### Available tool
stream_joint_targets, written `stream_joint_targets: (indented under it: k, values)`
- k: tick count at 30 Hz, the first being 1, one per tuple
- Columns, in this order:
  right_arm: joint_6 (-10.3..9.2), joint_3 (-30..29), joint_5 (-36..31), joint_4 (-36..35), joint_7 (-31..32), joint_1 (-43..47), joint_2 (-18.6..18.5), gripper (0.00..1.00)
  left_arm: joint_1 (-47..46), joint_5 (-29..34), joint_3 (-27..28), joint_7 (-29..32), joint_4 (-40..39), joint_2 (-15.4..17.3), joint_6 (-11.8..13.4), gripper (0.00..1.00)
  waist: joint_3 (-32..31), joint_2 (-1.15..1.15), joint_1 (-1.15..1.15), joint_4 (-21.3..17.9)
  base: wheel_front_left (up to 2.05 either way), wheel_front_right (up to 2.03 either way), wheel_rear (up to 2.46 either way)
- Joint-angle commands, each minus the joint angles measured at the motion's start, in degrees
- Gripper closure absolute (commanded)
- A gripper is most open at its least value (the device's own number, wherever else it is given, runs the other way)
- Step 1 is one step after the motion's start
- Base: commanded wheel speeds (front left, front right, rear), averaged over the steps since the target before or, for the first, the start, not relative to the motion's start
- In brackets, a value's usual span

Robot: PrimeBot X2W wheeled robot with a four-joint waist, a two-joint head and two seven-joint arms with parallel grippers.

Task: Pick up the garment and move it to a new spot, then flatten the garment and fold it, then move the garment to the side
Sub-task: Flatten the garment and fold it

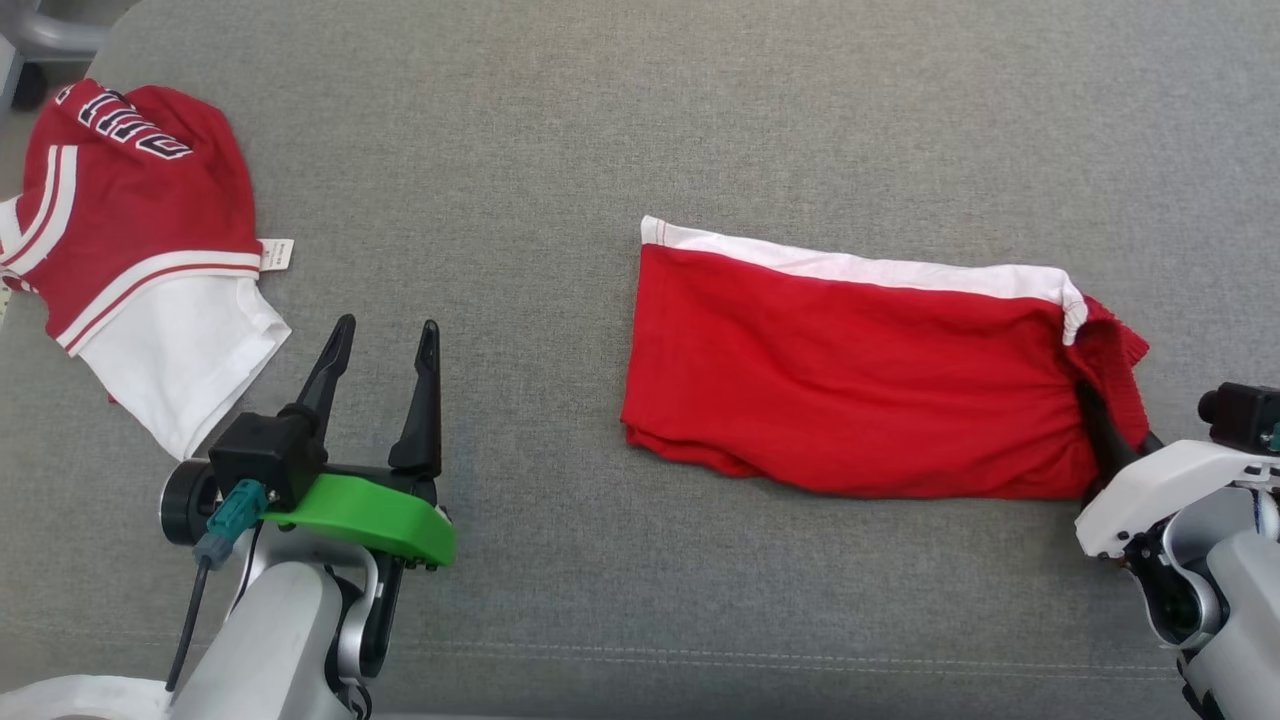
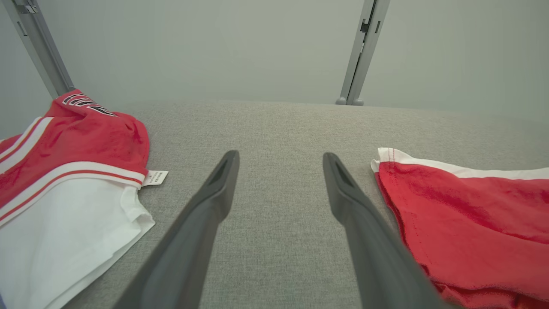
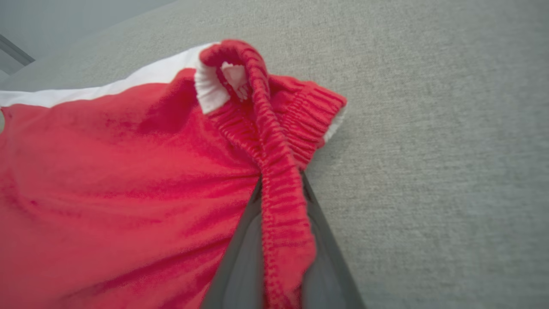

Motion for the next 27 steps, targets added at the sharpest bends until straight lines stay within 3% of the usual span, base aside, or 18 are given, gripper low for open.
stream_joint_targets:
  k: [1, 4, 6, 12, 17, 21, 27]
  values:
    - [-0.18, -0.82, 0.43, 0.47, 0.01, 0.79, -0.82, 1.0, -0.71, 0.59, 0.44, -0.19, 0.3, -0.33, -0.29, 0.0, 0.05, 0.0, 0.0, -0.45, 0.0, 0.0, 0.0]
    - [-0.17, -1.03, 1.37, -0.39, 0.91, -0.12, -0.92, 1.0, -0.63, 0.95, 0.76, -0.19, 0.49, -0.54, -0.43, 0.0, 0.04, 0.0, 0.0, -1.0, 0.0, 0.0, 0.0]
    - [-0.14, -1.85, 4.85, -2.47, 2.14, -0.29, 1.09, 1.0, -0.4, 1.05, 0.9, -0.19, 0.67, -0.57, -0.45, 0.0, -0.17, 0.0, 0.0, -1.28, 0.0, 0.0, 0.0]
    - [-0.12, -2.7, 13.49, -15.71, 7.37, 1.65, 4.75, 1.0, -0.78, 1.66, 0.86, -0.19, 0.92, -1.03, -0.55, 0.0, -0.39, 0.0, 0.0, -1.35, 0.0, 0.0, 0.0]
    - [-0.11, -0.7, 13.74, -22.62, 10.65, 0.9, 8.85, 1.0, -1.67, 2.14, 0.12, -0.2, 1.54, -1.7, -1.11, 0.0, -0.3, 0.0, 0.0, -0.85, 0.0, 0.0, 0.0]
    - [-0.11, 1.54, 11.8, -22.55, 11.97, -1.46, 13.16, 1.0, -2.2, 2.29, -0.6, -0.2, 2.27, -2.34, -1.57, 0.0, -0.21, 0.0, 0.0, 0.07, 0.0, 0.0, 0.0]
    - [-0.11, 5.33, 7.93, -15.77, 11.23, -5.86, 17.63, 1.0, -2.99, 2.4, -1.19, -0.2, 2.99, -3.42, -2.27, 0.0, 0.02, 0.0, 0.0, 2.09, 0.0, 0.0, 0.0]
